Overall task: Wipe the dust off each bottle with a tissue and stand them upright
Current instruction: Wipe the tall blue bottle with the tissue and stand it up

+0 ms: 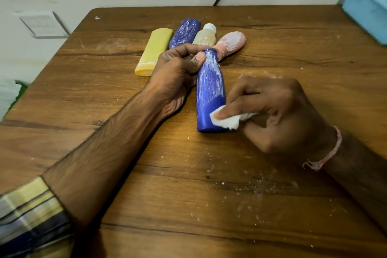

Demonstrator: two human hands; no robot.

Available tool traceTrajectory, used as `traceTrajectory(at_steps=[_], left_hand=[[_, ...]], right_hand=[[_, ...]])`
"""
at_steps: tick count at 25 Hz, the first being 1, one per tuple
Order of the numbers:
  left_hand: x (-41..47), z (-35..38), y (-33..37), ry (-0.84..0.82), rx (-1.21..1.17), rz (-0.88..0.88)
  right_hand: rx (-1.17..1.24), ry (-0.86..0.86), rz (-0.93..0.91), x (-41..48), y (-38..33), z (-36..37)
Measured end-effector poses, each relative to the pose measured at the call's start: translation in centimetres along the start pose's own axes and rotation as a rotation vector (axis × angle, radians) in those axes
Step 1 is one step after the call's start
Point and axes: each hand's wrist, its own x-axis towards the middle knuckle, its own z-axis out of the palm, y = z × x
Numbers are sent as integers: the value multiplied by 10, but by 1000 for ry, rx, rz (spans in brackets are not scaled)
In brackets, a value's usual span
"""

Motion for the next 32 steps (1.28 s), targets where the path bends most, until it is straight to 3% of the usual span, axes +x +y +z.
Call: traceTrajectory(at_steps=[2,5,9,12,15,19,22,25,29,32], left_hand=[[1,-1,-3,-50,-1,6],[3,-5,-4,-106,18,-4],[2,-6,-7,-155,60,-18],[2,-7,-6,-191,63,-29],[1,-8,-5,-245,48,-36],[1,-9,-7,-305,44,-49],[1,-9,-8,-333,28,-51],[0,-8,-7,-353,10,-57],[0,-9,-7,-376,-6,-67],[0,-9,-7,-394,10,-65]], right_hand=[[10,-49,-20,-2,-2,3],[-15,72,41,1,4,0],[37,-44,-27,-1,5,-1],[7,104,36,1,12,-2],[26,27,-19,-1,10,0],[-23,155,35,0,12,-1],[-2,88,-11,-2,10,4],[-52,213,73,-1,16,1],[-25,145,8,-2,15,1],[-130,266,95,0,16,1]])
